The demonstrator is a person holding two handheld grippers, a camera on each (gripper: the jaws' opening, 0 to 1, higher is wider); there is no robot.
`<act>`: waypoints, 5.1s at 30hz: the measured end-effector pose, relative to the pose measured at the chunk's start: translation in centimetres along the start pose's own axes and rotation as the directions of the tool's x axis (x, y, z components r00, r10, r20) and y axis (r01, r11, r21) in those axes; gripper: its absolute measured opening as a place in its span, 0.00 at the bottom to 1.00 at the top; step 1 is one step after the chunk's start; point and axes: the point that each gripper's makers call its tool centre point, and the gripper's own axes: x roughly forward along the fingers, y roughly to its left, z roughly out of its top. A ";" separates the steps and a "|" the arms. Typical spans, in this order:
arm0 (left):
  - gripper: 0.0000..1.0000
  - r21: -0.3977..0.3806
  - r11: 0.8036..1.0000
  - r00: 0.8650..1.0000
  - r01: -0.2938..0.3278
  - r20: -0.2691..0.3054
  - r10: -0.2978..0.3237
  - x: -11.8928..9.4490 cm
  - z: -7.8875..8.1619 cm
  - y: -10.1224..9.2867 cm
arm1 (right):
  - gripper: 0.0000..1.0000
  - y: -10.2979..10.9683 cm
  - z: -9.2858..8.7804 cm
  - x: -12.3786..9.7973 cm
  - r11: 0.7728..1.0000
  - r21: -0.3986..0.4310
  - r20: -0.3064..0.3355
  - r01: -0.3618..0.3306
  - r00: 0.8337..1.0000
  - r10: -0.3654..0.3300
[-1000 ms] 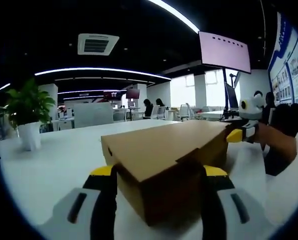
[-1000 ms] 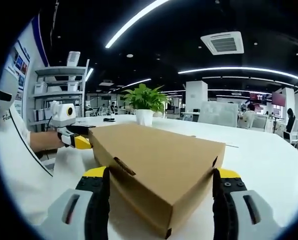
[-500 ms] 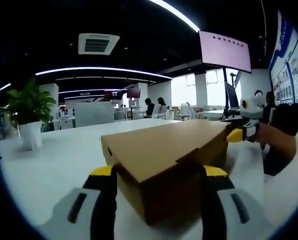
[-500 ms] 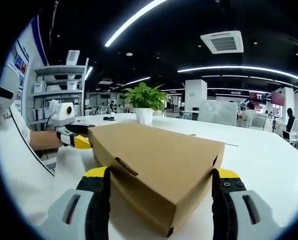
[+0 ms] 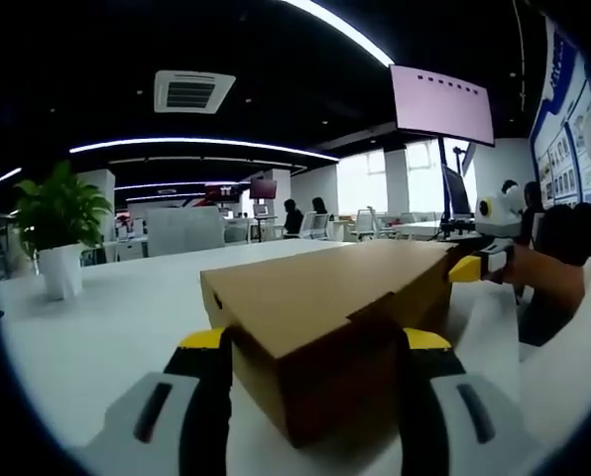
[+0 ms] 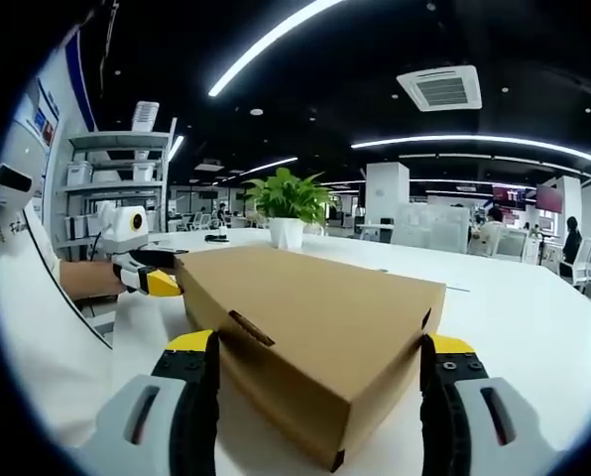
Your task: Operate the shoe box by opening the lid, removing the specified soft item, and placing it in the target area until the item is outside and the box remains undamaged.
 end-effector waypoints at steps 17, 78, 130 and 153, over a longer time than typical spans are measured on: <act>0.68 0.019 1.000 1.000 -0.001 0.002 0.001 -0.9 -0.1 -0.7 | 0.85 0.7 -0.1 -0.6 1.000 0.002 0.008 0.004 1.000 -0.004; 0.57 -0.180 0.984 0.996 -0.014 0.081 0.029 -3.8 2.1 0.1 | 0.62 0.1 0.3 -3.4 0.996 0.076 0.013 -0.037 0.999 0.036; 0.49 0.715 0.697 0.988 0.050 0.068 -0.141 -7.1 6.8 -2.7 | 0.51 5.1 5.9 -7.5 0.730 -0.680 0.067 -0.072 0.985 0.160; 0.43 0.799 0.601 0.998 0.037 0.003 -0.065 -6.8 3.6 -1.7 | 0.38 6.7 3.9 -6.5 0.644 -0.761 0.002 -0.085 0.991 0.133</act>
